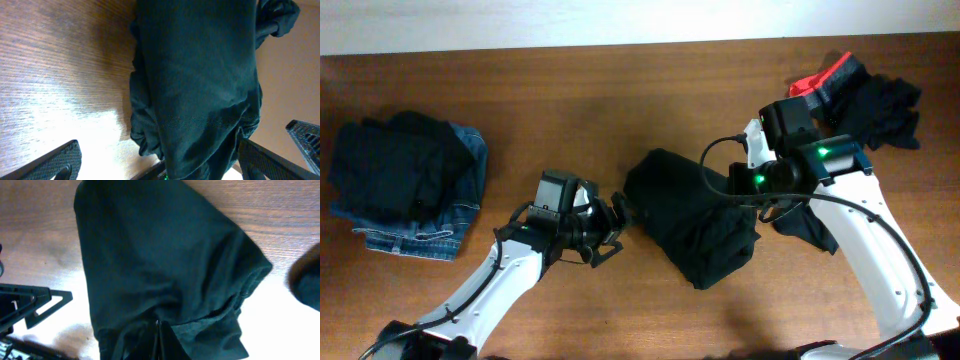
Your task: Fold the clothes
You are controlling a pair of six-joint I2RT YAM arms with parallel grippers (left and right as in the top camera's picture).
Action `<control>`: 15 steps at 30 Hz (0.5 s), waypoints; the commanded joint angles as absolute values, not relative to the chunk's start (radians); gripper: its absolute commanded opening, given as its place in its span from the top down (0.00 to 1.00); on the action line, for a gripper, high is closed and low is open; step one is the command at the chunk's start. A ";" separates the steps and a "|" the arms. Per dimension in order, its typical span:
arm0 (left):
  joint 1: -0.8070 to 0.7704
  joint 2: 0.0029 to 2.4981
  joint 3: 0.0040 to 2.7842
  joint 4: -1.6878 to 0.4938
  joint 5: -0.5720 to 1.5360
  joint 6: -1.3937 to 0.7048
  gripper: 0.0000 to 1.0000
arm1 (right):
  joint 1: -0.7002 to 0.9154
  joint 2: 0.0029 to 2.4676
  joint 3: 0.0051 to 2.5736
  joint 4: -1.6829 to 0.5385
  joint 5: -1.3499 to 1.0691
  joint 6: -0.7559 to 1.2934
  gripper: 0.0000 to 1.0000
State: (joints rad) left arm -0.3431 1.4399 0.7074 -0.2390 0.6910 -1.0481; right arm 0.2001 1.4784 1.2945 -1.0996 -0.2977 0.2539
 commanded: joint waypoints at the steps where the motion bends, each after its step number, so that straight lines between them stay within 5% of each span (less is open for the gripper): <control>1: -0.346 1.444 0.700 -0.226 0.683 -1.039 0.01 | 0.245 1.511 1.246 -1.064 -0.341 0.234 0.96; 15: -0.348 1.447 0.700 -0.220 0.688 -1.088 0.01 | 0.245 1.700 1.005 -0.909 -0.127 0.358 0.96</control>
